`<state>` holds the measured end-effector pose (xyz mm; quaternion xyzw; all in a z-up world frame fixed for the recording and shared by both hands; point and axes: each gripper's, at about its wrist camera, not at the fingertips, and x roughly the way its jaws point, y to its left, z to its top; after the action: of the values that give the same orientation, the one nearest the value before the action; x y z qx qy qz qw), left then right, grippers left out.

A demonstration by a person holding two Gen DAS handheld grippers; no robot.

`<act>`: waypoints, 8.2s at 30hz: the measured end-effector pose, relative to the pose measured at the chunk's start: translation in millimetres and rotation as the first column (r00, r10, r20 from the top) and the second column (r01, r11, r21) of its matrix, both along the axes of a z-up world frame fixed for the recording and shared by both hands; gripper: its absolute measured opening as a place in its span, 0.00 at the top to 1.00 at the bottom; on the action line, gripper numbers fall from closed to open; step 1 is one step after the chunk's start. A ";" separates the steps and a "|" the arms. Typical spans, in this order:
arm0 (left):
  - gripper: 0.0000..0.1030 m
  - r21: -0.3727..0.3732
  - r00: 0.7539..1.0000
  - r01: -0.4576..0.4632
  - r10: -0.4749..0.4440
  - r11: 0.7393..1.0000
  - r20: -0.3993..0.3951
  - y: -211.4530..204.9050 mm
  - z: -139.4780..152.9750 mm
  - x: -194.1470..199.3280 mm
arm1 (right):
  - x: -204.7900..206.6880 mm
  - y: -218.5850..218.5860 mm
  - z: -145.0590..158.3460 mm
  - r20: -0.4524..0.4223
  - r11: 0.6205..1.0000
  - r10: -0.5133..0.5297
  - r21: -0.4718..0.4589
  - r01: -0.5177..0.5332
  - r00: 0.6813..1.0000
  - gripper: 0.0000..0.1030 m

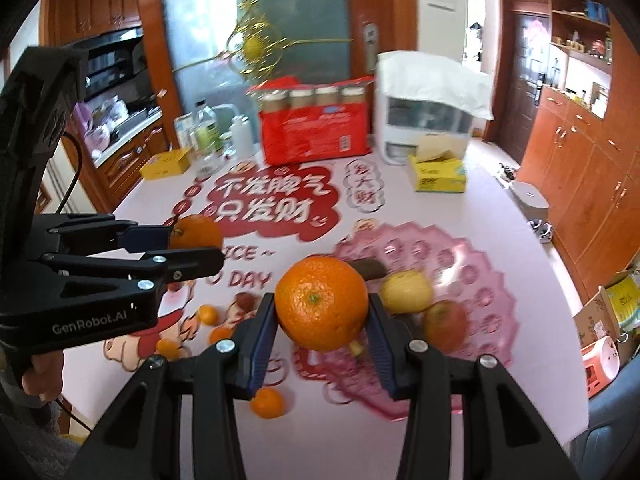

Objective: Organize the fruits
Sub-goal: 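Carry both oranges in the grippers over the pink bowl, then lower both oranges into the pink bowl and open both grippers, then lift both open grippers out of the bowl toward the remaining oranges, then grasp a large orange with the left gripper while the right gripper grasps another orange, then carry both oranges in the grippers over the pink bowl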

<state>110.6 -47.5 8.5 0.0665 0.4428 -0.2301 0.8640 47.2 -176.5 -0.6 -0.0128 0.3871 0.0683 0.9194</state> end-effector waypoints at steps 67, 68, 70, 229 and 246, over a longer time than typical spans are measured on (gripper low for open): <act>0.26 0.194 0.970 0.039 0.010 0.980 -0.242 -213.5 -154.0 170.4 | 156.5 -162.2 -141.0 -0.321 0.995 -0.093 0.003 0.099 0.942 0.55; 0.25 0.195 0.972 0.039 0.009 0.980 -0.236 -213.5 -151.7 169.1 | 155.7 -163.4 -141.0 -0.322 0.995 -0.095 0.010 0.104 0.942 0.55; 0.22 0.198 0.975 0.039 0.006 0.979 -0.220 -213.7 -147.4 166.2 | 153.5 -166.1 -138.4 -0.311 0.993 -0.098 0.029 0.112 0.945 0.54; 0.59 0.028 1.000 -0.005 0.005 1.000 0.003 -16.8 -15.2 -7.5 | -11.4 1.8 -20.0 -0.039 0.994 0.109 0.029 -0.107 0.993 0.62; 0.59 0.054 1.000 0.026 -0.026 0.998 0.001 -125.0 -19.4 48.3 | 37.5 -125.0 -8.8 0.010 0.999 -0.036 0.018 0.035 0.999 0.62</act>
<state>158.9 -172.5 -11.0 0.0955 0.4473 -0.2293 0.8592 84.7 -301.5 -9.4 0.0019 0.3817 0.0553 0.9226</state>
